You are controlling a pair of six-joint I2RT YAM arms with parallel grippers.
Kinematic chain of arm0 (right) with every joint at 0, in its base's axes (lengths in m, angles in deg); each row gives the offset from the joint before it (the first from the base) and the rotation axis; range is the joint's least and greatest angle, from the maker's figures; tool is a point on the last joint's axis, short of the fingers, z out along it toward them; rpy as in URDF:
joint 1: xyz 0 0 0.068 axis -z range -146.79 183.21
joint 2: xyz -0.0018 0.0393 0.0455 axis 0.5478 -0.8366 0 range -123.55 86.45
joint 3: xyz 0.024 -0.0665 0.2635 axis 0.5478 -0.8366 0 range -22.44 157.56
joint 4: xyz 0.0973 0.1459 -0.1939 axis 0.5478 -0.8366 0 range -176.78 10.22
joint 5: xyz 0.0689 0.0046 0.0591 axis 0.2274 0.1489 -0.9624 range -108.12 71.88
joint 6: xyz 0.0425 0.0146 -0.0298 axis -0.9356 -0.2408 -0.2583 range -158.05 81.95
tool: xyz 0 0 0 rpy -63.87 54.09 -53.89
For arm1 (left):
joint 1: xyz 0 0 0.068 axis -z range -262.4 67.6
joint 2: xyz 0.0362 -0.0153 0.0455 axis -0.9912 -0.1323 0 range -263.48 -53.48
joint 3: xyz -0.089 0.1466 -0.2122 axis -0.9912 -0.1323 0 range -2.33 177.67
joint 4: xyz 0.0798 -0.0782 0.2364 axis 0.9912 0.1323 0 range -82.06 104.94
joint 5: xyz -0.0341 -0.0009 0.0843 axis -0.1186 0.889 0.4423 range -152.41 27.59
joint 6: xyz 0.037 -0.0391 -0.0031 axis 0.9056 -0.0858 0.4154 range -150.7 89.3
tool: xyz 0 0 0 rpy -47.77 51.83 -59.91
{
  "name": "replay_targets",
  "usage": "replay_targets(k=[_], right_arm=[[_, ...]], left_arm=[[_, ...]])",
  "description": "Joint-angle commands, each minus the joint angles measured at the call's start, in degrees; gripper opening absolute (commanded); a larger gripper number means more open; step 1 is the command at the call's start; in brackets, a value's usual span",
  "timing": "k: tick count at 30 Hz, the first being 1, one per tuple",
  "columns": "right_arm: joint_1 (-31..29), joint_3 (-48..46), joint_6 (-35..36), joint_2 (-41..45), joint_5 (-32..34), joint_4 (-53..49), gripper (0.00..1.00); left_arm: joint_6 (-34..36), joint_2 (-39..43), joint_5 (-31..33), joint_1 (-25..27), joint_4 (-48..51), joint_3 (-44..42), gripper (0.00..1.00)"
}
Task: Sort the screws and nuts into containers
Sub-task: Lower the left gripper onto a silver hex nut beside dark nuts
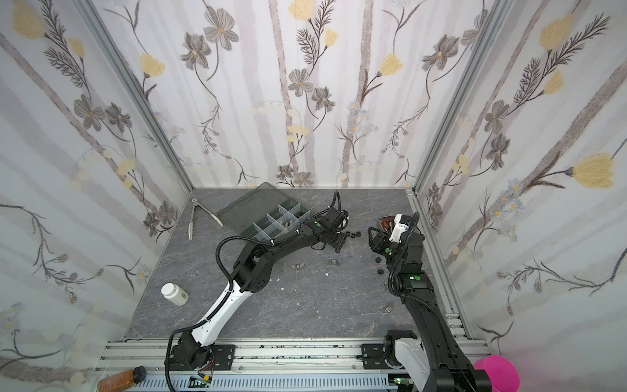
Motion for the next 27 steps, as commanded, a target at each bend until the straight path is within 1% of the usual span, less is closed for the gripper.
replay_targets(k=[1, 7, 13, 20, 27], right_arm=[[0.07, -0.21, 0.27, -0.05, -0.1, 2.7, 0.49], [0.24, -0.34, 0.25, 0.04, -0.06, 2.83, 0.49], [0.34, -0.6, 0.27, -0.03, -0.01, 3.09, 0.5], [0.42, -0.69, 0.23, 0.1, 0.0, 3.1, 0.5], [0.51, -0.52, 0.35, 0.61, -0.06, 2.4, 0.5]], left_arm=[[0.04, -0.79, 0.74, 0.04, 0.84, 1.01, 0.57], [0.0, -1.5, 1.0, 0.1, 0.73, 1.57, 0.52], [0.34, -1.79, 1.77, 0.34, 0.99, 1.64, 0.43], [0.64, -1.42, 2.84, 0.76, 0.39, 1.72, 0.34], [0.19, -1.8, 2.49, 0.84, -0.46, 2.56, 0.34]])
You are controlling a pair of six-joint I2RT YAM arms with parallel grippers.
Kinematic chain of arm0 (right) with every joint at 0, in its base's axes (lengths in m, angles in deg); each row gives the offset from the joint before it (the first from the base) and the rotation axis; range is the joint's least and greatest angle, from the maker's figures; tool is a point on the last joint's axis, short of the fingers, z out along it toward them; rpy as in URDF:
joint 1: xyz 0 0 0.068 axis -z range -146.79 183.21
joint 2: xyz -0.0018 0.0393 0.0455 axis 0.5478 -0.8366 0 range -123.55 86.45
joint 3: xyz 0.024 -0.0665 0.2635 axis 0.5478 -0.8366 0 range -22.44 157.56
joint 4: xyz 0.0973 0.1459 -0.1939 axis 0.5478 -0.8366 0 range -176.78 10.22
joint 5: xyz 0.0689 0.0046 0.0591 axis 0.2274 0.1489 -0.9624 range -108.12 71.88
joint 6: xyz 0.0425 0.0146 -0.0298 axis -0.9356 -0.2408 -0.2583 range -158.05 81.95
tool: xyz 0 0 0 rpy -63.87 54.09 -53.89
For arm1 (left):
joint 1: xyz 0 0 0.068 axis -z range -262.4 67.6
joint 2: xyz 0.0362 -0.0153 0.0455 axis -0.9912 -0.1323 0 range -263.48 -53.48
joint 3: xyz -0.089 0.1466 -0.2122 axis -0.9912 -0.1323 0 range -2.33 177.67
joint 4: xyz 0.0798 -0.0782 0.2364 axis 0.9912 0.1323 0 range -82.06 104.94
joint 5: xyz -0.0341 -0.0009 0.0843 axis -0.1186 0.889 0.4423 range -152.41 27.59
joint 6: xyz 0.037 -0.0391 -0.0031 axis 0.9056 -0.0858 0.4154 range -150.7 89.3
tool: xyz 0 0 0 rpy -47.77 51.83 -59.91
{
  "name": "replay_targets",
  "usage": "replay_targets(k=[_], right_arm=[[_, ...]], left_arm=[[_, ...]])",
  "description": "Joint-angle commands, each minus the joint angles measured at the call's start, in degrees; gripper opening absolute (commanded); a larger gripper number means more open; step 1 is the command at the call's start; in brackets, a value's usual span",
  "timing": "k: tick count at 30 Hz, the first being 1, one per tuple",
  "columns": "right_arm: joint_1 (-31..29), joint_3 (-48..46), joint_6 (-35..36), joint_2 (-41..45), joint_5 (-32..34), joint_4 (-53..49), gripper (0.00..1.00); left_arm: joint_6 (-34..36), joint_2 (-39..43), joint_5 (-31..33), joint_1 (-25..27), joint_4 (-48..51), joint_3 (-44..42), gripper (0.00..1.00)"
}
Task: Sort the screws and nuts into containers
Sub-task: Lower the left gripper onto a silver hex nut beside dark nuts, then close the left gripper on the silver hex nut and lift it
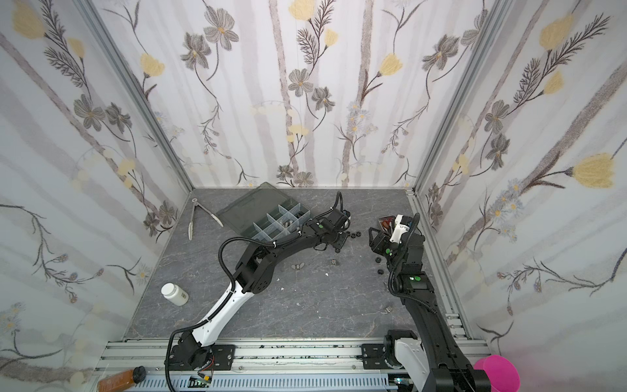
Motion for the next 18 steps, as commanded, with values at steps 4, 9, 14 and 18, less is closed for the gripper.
replay_targets(k=[4, 9, 14, 18], right_arm=[[0.03, 0.12, 0.5, 0.46, -0.1, 1.63, 0.5], [0.03, 0.21, 0.56, 0.62, -0.06, 1.43, 0.5], [0.08, 0.23, 0.57, 0.59, -0.17, 1.46, 0.5], [0.03, 0.23, 0.61, 0.63, -0.15, 1.39, 0.5]], left_arm=[[-0.09, -0.91, -0.29, 0.01, 0.0, 1.57, 0.34], [0.04, -1.87, -0.38, 0.1, 0.7, 3.21, 0.32], [0.35, -1.89, -0.12, 0.18, 1.11, 3.36, 0.27], [0.97, -1.74, 0.51, 0.27, 1.5, 3.36, 0.25]])
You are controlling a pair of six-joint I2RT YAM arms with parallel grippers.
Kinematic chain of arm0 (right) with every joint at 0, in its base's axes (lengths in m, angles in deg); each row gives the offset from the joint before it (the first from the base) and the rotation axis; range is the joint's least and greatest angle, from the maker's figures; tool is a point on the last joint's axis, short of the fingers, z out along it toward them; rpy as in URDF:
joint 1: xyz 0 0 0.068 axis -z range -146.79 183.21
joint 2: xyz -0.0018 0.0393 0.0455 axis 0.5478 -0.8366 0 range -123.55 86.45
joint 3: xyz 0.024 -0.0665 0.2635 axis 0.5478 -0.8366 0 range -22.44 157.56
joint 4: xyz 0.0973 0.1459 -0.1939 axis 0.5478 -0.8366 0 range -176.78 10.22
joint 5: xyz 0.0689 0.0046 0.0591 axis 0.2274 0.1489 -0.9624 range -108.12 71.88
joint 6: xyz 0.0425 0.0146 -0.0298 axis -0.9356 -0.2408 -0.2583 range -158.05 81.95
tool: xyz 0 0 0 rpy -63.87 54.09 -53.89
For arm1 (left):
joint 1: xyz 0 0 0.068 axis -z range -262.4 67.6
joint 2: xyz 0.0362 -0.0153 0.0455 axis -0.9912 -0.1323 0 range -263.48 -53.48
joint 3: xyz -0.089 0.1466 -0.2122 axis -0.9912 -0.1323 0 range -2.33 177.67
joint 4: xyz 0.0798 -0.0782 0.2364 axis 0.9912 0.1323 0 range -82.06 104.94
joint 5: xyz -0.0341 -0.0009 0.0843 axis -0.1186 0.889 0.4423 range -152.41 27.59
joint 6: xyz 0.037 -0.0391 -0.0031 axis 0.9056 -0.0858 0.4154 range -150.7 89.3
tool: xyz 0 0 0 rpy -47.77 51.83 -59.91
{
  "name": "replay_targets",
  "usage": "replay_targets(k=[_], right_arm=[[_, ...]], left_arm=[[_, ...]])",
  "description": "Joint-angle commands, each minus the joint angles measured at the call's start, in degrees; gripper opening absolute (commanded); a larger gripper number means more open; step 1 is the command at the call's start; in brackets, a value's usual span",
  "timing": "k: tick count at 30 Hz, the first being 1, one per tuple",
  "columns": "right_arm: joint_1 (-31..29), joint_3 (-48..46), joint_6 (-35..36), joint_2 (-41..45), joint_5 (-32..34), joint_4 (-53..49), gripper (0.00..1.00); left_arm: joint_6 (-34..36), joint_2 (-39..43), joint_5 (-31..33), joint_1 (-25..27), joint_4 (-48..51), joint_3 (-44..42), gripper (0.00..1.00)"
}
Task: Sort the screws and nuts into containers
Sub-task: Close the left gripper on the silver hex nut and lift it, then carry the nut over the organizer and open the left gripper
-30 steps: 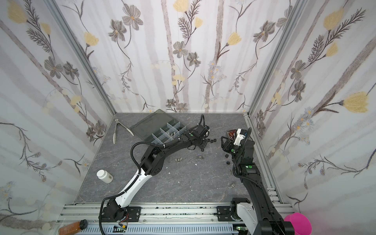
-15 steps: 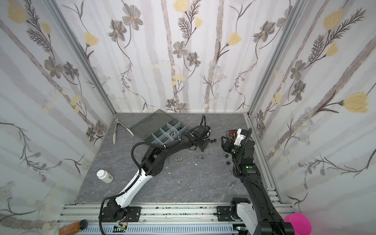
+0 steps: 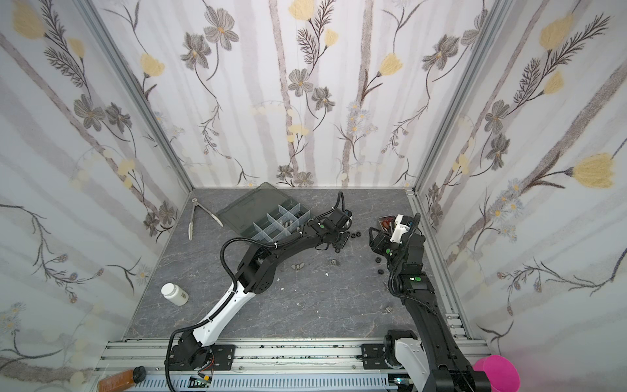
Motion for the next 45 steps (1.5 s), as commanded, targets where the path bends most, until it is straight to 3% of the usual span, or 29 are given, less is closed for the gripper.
replay_targets(k=[1, 21, 32, 45], right_arm=[[0.01, 0.3, 0.63, 0.39, -0.15, 1.39, 0.5], [-0.12, 1.02, -0.43, -0.66, -3.9, 2.09, 0.51], [-1.9, 2.25, -2.68, -3.38, -6.31, 2.77, 0.54], [-8.91, 5.57, -3.96, -9.29, -3.99, 3.73, 0.54]], left_arm=[[1.1, -0.11, 0.98, 0.18, 0.98, 0.68, 0.25], [2.11, 7.86, 4.55, -0.02, 2.58, -0.63, 0.19], [-1.29, 20.83, 4.74, -3.92, -5.89, -20.99, 0.19], [-3.35, 31.84, 5.35, -9.3, -13.27, -39.3, 0.19]])
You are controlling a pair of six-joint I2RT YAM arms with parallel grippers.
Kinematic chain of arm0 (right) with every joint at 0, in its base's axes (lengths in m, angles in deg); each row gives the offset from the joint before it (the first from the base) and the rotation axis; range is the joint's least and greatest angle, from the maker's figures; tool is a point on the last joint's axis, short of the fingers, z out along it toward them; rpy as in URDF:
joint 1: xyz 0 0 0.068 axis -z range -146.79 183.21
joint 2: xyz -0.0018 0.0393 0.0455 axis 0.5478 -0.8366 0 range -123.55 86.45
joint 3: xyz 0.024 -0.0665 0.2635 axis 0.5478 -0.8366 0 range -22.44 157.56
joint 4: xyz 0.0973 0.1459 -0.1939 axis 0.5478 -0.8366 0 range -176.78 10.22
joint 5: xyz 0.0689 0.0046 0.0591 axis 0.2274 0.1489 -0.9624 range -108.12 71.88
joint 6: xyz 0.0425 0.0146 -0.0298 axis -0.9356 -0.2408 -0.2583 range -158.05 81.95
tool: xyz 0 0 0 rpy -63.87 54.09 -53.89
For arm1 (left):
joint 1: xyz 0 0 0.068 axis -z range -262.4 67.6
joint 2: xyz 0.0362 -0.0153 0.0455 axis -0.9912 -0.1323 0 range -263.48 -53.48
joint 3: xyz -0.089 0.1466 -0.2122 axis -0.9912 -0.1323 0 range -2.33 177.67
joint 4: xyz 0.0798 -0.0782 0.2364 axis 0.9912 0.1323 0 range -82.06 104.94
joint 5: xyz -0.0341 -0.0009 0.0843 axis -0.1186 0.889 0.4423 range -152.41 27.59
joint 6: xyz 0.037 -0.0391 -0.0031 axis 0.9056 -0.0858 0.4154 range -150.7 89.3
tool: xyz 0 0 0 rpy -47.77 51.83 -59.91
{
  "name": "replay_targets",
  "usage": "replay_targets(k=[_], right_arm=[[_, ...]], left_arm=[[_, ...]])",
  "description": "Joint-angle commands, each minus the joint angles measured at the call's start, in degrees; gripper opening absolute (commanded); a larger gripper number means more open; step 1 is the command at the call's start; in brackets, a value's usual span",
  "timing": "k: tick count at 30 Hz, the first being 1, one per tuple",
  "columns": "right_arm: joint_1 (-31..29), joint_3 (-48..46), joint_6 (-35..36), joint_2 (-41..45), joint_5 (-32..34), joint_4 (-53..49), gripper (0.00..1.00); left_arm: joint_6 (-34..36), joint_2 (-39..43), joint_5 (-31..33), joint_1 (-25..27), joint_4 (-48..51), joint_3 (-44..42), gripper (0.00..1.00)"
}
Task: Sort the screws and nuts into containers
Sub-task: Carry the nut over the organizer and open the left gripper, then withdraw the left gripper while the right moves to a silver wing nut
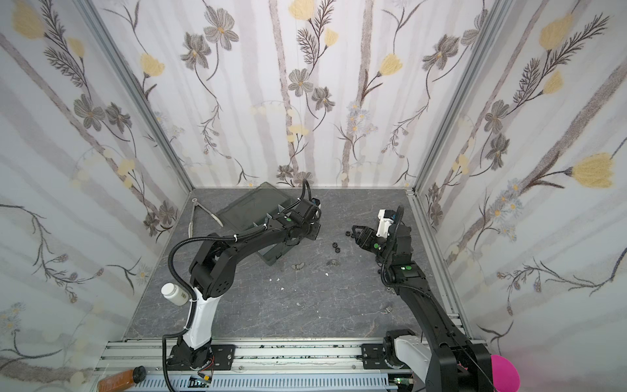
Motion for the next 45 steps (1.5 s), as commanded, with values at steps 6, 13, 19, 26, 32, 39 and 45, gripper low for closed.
replay_targets(k=[6, 13, 19, 26, 32, 39, 45], right_arm=[[-3.49, 2.58, -1.19, -3.06, 1.67, 2.31, 0.54], [-4.42, 3.35, -1.41, -3.97, 2.0, 2.27, 0.54], [-4.56, 3.56, -1.2, -3.83, 2.41, 1.38, 0.54], [-4.56, 4.92, -0.17, -3.57, 2.7, -1.51, 0.55], [-4.95, 8.24, 2.04, -3.13, 4.61, -8.09, 0.55], [-8.71, 11.05, 5.36, -4.54, 8.96, -16.99, 0.56], [-11.47, 11.67, 6.85, -6.9, 11.49, -22.19, 0.57]], left_arm=[[-2.97, 3.08, -0.42, -4.51, -4.5, -5.12, 0.2], [-4.19, 1.31, 0.13, -6.51, -3.6, -5.03, 0.2], [-4.48, 0.51, -0.55, -6.81, -3.19, -4.14, 0.31], [-5.65, 2.8, -1.04, -6.89, -3.31, -4.28, 0.65], [-8.31, 8.94, -2.39, -6.8, -5.21, -7.25, 0.74], [-12.85, 17.78, -4.1, -5.94, -7.14, -13.78, 0.83], [-14.29, 28.16, -3.94, -4.5, -8.08, -21.14, 0.89]])
